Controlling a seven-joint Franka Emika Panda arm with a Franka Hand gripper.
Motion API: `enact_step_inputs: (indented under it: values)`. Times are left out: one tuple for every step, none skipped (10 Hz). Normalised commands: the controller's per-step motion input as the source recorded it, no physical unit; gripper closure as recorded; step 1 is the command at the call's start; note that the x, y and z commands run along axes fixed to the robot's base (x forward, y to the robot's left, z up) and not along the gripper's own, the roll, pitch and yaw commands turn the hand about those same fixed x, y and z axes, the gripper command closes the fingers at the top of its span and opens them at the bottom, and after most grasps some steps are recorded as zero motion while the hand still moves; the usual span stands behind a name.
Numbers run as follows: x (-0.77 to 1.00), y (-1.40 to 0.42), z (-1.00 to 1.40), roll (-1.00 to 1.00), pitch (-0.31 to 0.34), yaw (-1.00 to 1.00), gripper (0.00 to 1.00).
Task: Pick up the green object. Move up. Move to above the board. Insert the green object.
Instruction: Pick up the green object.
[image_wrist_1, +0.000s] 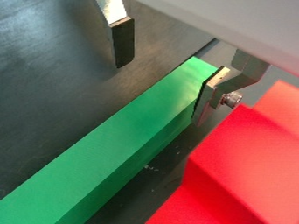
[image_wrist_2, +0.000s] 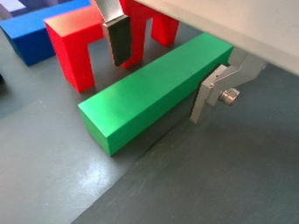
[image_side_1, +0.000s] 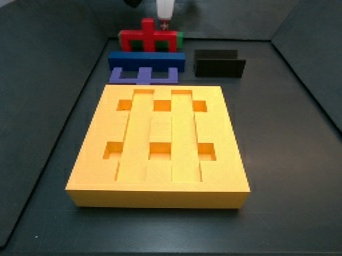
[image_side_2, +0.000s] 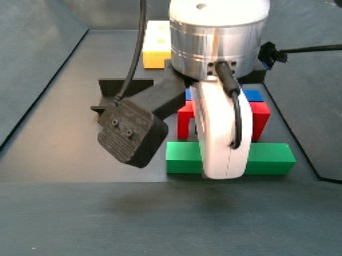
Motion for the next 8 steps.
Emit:
enact_step_inputs:
  values:
    - [0.11, 0.05, -0.23, -0.25, -0.069, -0.15, 0.00]
    - [0.11, 0.07, -0.23, -0.25, -0.080, -0.15, 0.00]
    - [0.15, 0.06, -0.19, -0.20, -0.056, -0.14, 0.00]
    - [0.15, 0.05, -0.17, -0.17, -0.040, -0.13, 0.00]
    - [0.07, 0.04, -0.19, -0.14, -0.056, -0.11, 0.00]
    - [0.00, 0.01, -0.17, -0.09, -0.066, -0.07, 0.00]
    - [0.00, 0.00, -0.15, -0.05, -0.069, -0.01, 0.00]
    - [0.00, 0.00, -0.12, -0.06, -0.076, 0.00, 0.00]
